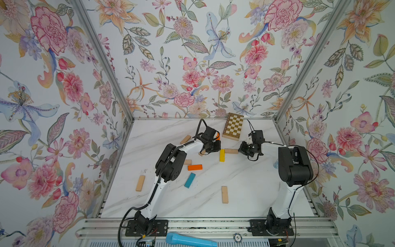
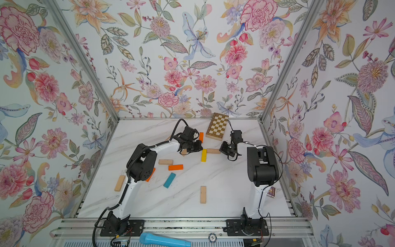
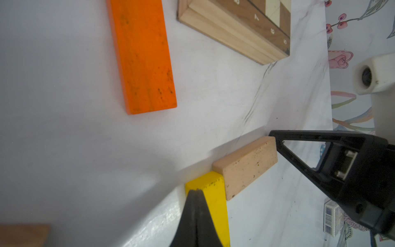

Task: Assemble the number 6 with building blocks
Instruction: Assemble the building block at the center of the board.

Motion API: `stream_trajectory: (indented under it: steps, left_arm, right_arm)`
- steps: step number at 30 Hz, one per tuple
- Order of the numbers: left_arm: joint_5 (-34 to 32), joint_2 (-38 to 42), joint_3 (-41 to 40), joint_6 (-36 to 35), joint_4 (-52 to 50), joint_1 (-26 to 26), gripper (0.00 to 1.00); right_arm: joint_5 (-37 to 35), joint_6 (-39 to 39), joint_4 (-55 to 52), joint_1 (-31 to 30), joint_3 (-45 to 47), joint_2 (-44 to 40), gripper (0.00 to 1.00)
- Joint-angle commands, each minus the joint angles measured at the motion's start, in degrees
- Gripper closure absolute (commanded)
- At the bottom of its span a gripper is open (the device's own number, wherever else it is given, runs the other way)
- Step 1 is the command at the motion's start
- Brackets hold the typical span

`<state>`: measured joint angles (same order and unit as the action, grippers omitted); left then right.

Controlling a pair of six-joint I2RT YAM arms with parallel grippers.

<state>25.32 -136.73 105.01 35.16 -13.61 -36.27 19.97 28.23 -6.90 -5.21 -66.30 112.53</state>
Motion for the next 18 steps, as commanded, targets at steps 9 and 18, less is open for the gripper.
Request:
stream_trajectory:
  steps: [9, 18]
  left_arm:
    - [-1.59, 3.38, -3.57, 3.60, 2.57, 2.26, 1.00]
    - [0.81, 3.59, -6.71, 5.48, 4.68, 1.86, 1.00]
  right_arm:
    - [-1.51, -1.40, -1.90, 0.21, 0.44, 0.30, 0.94]
    - [-1.88, -3.22, -3.18, 0.13, 0.18, 0.30, 0.93]
